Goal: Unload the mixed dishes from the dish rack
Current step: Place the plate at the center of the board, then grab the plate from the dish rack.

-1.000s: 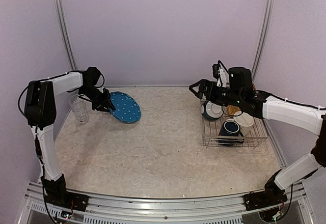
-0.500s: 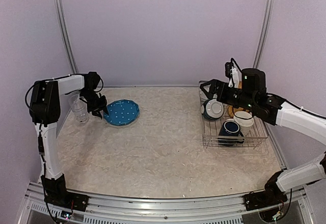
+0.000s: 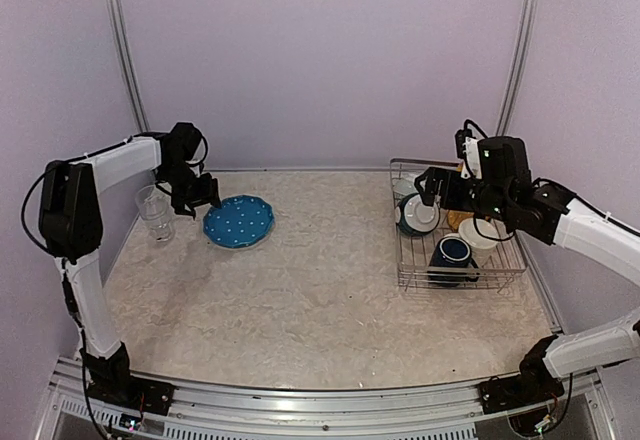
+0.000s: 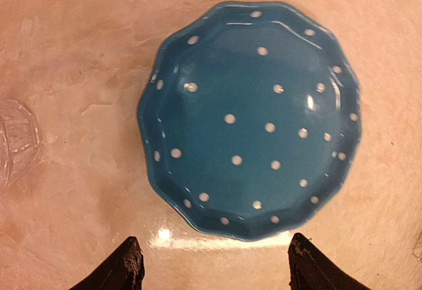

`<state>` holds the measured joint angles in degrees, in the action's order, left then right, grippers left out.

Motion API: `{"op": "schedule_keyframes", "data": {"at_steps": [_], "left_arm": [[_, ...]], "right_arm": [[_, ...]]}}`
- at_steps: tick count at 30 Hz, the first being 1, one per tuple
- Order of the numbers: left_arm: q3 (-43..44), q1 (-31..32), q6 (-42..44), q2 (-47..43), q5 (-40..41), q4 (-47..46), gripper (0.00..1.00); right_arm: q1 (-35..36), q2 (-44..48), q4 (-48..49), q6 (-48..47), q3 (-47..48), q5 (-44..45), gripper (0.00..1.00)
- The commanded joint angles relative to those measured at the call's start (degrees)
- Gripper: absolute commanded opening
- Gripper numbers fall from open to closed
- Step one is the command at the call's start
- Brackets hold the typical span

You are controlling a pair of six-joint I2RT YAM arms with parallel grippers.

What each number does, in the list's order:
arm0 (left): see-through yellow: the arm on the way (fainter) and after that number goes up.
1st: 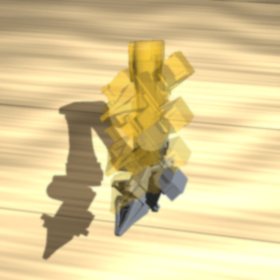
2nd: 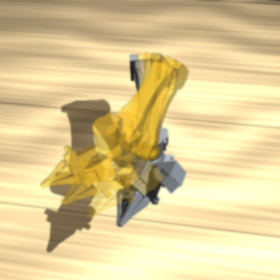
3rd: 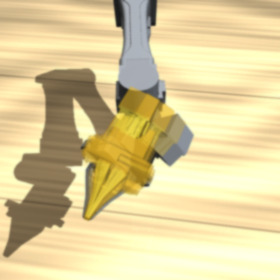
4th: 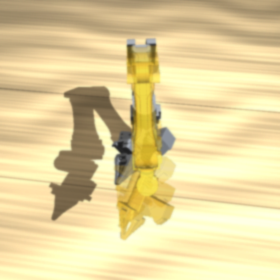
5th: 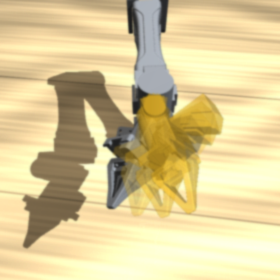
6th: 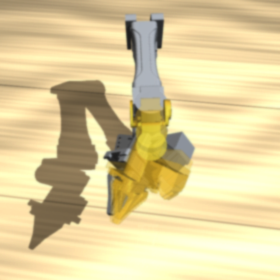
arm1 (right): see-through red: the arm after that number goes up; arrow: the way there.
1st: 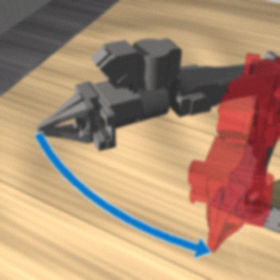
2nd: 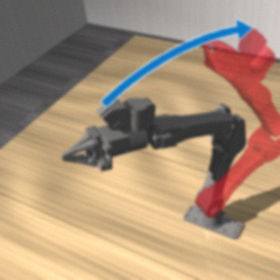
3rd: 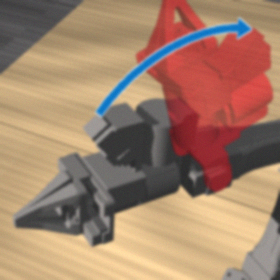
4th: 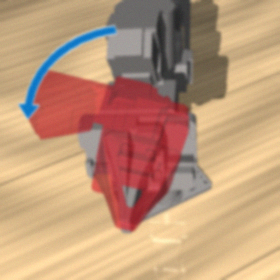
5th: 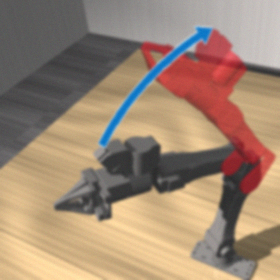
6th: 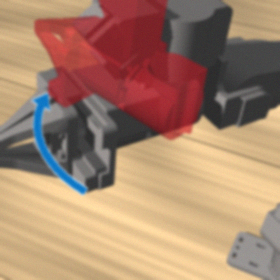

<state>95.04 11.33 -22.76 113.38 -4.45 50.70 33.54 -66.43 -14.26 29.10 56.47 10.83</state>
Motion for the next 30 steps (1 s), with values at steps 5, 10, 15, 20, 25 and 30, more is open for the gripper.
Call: {"op": "schedule_keyframes", "data": {"at_steps": [5,10,15,20,25,30], "left_arm": [[-7.3,9.2,6.3,-21.0,-6.9,-10.1,0.83],[-11.0,9.6,7.2,-29.4,-14.6,-14.6,0.85],[-11.6,9.6,7.2,-33.4,-18.9,-16.0,0.92],[-12.7,9.6,6.6,-35.7,-21.9,-17.6,0.92],[-12.7,9.8,5.7,-36.4,-23.7,-17.9,0.92],[-12.8,9.8,5.1,-36.7,-24.6,-18.1,0.91]], "right_arm": [[-3.5,0.8,-21.8,-4.7,6.6,18.9,1.00],[-11.1,-2.8,-24.4,-5.6,8.7,16.4,1.00],[-15.2,-11.3,-24.2,-5.0,13.4,11.7,1.00],[-17.1,-19.4,-23.3,-3.5,18.7,9.3,1.00],[-19.1,-24.8,-22.7,-2.8,22.6,10.5,0.99],[-20.4,-28.5,-20.0,-2.9,24.1,10.3,0.91]]}}
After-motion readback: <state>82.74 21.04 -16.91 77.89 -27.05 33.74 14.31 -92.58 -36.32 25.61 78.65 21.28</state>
